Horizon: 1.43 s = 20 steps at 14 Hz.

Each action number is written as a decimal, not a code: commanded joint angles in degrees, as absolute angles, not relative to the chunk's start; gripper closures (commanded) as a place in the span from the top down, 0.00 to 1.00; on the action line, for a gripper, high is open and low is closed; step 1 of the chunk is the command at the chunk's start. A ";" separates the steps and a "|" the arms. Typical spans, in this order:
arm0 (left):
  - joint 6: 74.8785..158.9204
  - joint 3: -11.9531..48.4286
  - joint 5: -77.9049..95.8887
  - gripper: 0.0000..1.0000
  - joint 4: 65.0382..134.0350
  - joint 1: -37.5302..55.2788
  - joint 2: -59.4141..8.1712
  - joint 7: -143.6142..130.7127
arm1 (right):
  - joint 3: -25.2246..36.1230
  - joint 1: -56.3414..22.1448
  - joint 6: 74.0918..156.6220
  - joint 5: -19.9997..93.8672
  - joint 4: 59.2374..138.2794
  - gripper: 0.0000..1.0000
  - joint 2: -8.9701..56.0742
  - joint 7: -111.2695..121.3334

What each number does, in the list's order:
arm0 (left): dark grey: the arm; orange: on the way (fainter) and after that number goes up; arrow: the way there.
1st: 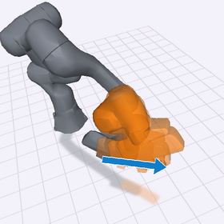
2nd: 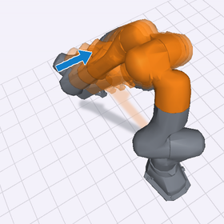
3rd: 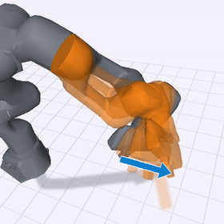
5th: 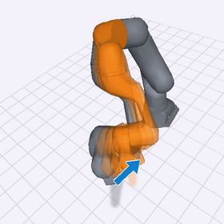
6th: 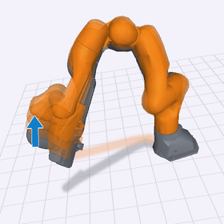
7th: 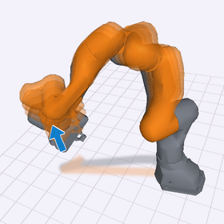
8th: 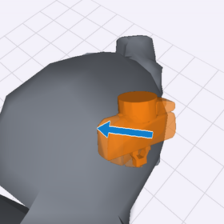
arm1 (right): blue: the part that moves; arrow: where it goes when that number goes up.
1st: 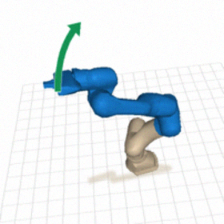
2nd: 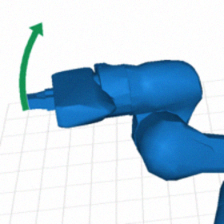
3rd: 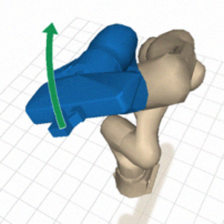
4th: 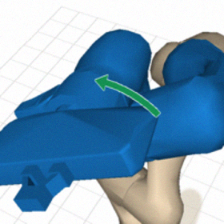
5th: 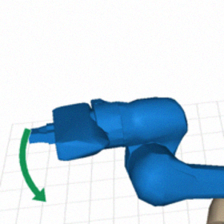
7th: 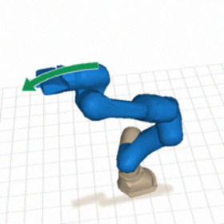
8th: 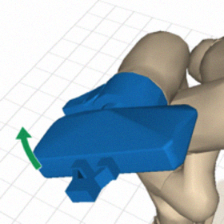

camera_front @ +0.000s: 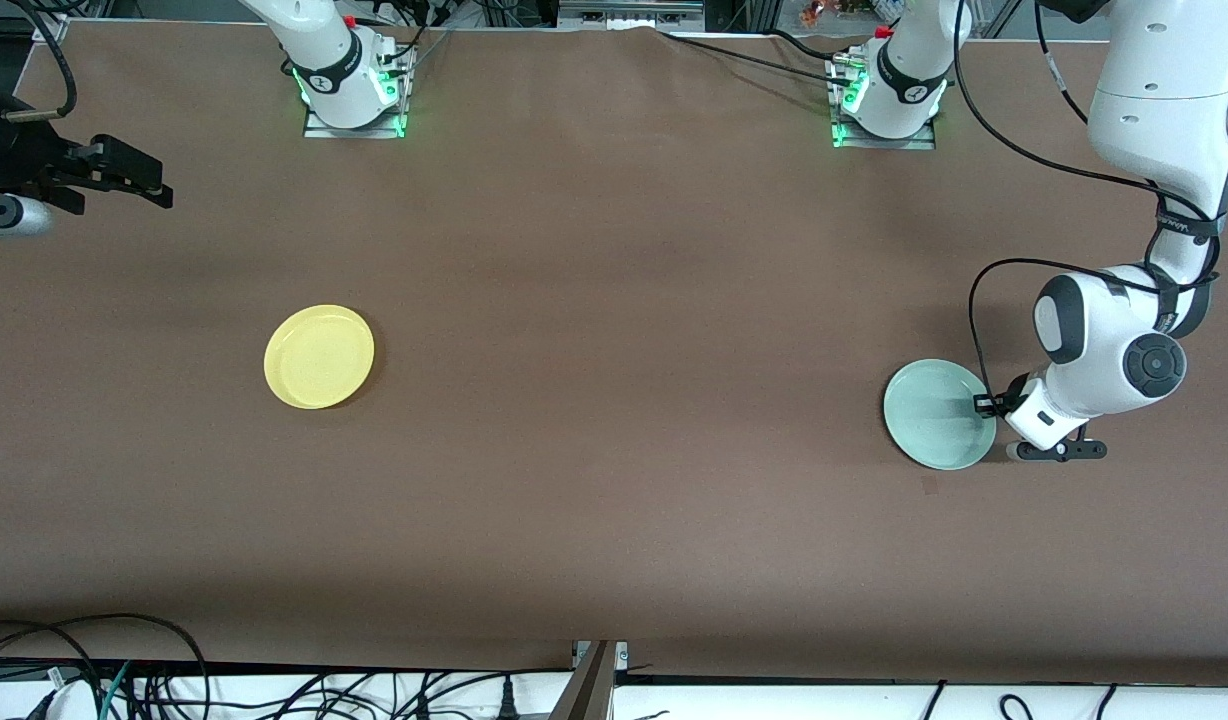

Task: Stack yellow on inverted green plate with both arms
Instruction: 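Grasp the green plate rim with the left gripper, then tilt the green plate with the left gripper while the right gripper grips yellow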

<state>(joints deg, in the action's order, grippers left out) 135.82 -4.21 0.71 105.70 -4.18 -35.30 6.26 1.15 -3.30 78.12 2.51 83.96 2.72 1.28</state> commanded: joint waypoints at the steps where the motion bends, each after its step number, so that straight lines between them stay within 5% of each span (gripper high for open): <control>1: 131.34 -3.96 -0.62 0.00 103.37 -2.21 -34.11 5.98 | 1.23 -3.25 77.96 3.16 83.23 1.00 4.30 1.67; 10: 103.21 -4.22 -8.30 0.00 80.53 14.03 -33.93 -7.72 | 1.50 -3.25 79.10 4.31 82.97 1.00 10.19 1.76; 20: 91.06 -4.48 -32.14 0.00 74.97 42.42 -35.85 -33.02 | 1.14 -15.20 91.22 10.55 83.67 1.00 19.16 -7.12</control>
<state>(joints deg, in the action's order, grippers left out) 92.98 -3.19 -27.17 77.26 37.49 -33.67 -29.05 0.72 -14.46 89.95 9.22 83.97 18.34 -5.84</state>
